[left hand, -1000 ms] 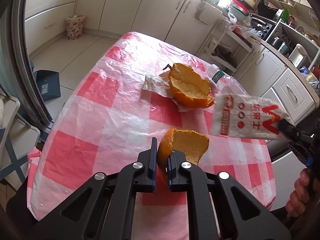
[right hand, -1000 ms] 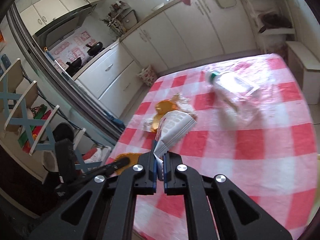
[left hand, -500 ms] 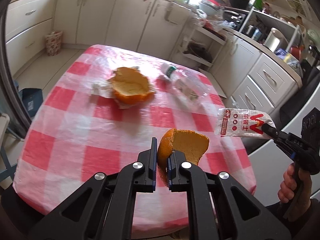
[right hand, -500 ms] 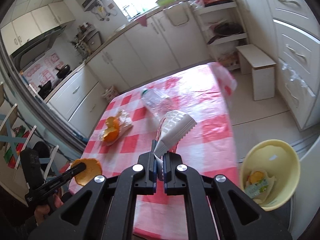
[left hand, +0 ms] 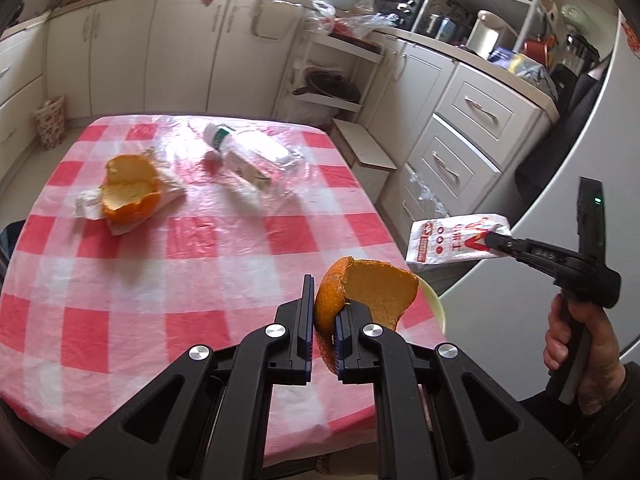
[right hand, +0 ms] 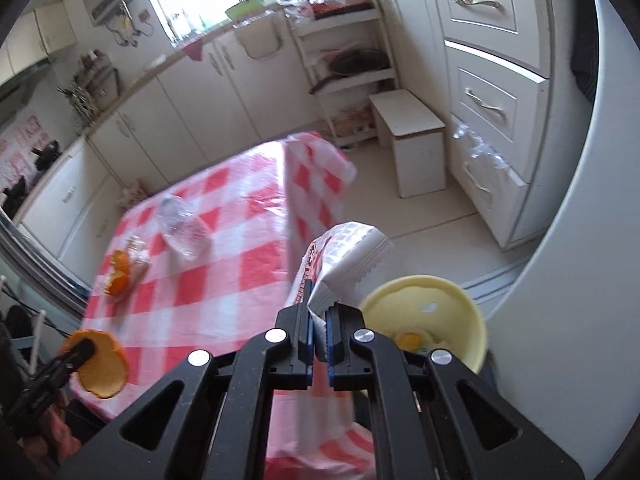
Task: Collect trash
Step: 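Carry the white wrapper to the yellow bin and open the right tool, then carry the orange peel to the yellow bin and open the left tool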
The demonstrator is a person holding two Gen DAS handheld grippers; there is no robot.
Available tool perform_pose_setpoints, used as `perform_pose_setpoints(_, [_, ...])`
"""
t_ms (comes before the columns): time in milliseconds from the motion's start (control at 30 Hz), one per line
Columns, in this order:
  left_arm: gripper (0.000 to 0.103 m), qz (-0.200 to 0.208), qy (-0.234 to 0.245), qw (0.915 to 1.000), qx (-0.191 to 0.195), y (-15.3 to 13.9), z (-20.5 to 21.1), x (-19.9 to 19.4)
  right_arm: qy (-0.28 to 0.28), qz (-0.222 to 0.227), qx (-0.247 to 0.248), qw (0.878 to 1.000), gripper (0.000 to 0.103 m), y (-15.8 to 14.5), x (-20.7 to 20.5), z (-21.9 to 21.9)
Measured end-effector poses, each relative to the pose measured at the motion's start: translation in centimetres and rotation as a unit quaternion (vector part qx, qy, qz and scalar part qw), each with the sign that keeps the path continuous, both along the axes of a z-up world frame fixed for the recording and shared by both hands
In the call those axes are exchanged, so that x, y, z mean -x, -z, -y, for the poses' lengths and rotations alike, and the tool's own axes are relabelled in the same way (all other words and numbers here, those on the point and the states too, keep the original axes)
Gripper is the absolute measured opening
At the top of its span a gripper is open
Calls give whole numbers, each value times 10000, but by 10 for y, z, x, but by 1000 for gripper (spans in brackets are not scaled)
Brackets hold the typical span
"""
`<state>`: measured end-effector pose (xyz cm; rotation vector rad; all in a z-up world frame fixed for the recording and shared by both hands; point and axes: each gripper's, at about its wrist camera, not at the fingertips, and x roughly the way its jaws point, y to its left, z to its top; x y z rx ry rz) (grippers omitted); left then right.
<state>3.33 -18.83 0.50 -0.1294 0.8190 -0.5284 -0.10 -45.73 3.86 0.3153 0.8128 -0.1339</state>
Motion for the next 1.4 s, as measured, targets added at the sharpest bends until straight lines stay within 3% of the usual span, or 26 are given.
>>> perform_pose_setpoints(200, [8, 118, 216, 9996, -123, -5, 31, 8, 73, -768, 447, 9960, 5, 28, -19, 26])
perform_pose_setpoints(433, [8, 88, 414, 9988, -239, 0, 65, 10, 4, -1647, 243, 9860, 6, 72, -45, 48])
perform_pose_setpoints(500, [8, 68, 469, 9985, -275, 3, 76, 8, 58, -1885, 160, 9819, 9, 84, -50, 55])
perform_pose_setpoints(567, [8, 18, 513, 9982, -306, 8, 86, 4, 207, -1961, -66, 9804, 30, 89, -50, 64])
perform_pose_setpoints(600, [8, -7, 529, 9981, -316, 11, 91, 2, 322, -1898, -108, 9812, 44, 86, -49, 68])
perform_pose_setpoints(667, [8, -71, 573, 9978, -337, 17, 103, -2, 434, -1689, -191, 9845, 46, 75, -46, 71])
perform_pose_setpoints(800, [8, -211, 715, 9963, -432, 34, 134, -11, 724, -810, -504, 9928, 54, 32, -35, 79])
perform_pose_setpoints(867, [8, -296, 788, 9952, -503, 45, 155, -15, 813, -429, -541, 9943, 60, 14, -32, 81])
perform_pose_setpoints(1000, [8, -376, 957, 9927, -624, 61, 193, -23, 905, 245, -758, 9927, 62, -15, -23, 82])
perform_pose_setpoints(1233, [11, -745, 1178, 9874, -747, 85, 246, -40, 975, 453, -1045, 9887, 62, -20, -30, 91])
perform_pose_setpoints(1367, [22, -916, 1232, 9857, -695, 89, 255, -45, 1035, 566, -1120, 9867, 62, -24, -30, 95])
perform_pose_setpoints(1400, [29, -928, 1261, 9854, -671, 89, 256, -45, 1040, 584, -1133, 9864, 62, -25, -31, 94])
